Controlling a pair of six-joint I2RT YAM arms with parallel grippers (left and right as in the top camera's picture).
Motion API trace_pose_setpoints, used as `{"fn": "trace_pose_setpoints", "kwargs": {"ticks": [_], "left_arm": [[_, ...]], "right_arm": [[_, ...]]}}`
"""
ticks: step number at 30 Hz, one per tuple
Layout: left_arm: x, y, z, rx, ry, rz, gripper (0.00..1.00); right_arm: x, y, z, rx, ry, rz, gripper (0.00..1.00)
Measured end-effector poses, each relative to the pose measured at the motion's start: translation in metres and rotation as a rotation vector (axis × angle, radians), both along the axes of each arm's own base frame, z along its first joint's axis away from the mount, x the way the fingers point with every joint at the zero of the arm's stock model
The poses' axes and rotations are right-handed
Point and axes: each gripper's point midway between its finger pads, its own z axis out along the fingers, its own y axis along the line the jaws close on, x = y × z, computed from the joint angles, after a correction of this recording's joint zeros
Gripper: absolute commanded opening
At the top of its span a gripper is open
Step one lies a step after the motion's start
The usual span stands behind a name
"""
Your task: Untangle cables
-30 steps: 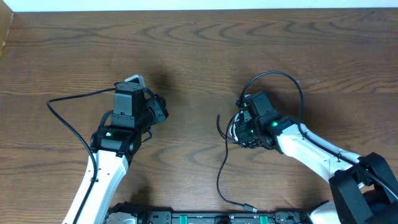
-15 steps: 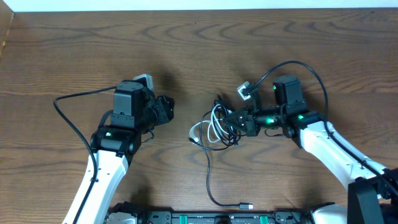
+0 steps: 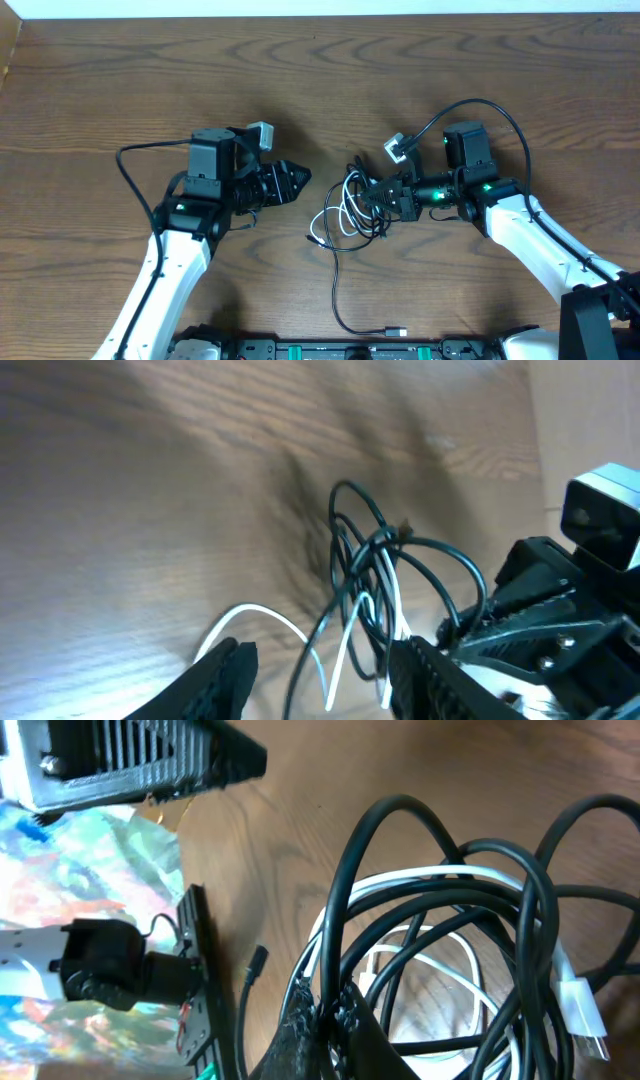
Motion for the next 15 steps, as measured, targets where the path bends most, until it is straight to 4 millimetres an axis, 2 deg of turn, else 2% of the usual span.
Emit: {"fn": "trace_pose_setpoints", "kwargs": {"ticks": [5, 9, 15], "left_arm": [[-0.002, -0.006, -0.011, -0.060, 0.112, 0.026, 0.42], [-0.004, -0.011, -0.010, -0.099, 0.147, 0.030, 0.43], [-0.009, -0.040, 0.001, -0.121, 0.085, -0.065, 0.43]], "right_arm": [[0.003, -0.002, -0.004, -0.026, -0.003, -0.020, 0.01], [0.004, -0.003, -0.005, -0.032, -0.004, -0.026, 0.01], [0.004, -0.003, -0.005, -0.032, -0.004, -0.026, 0.01]]}}
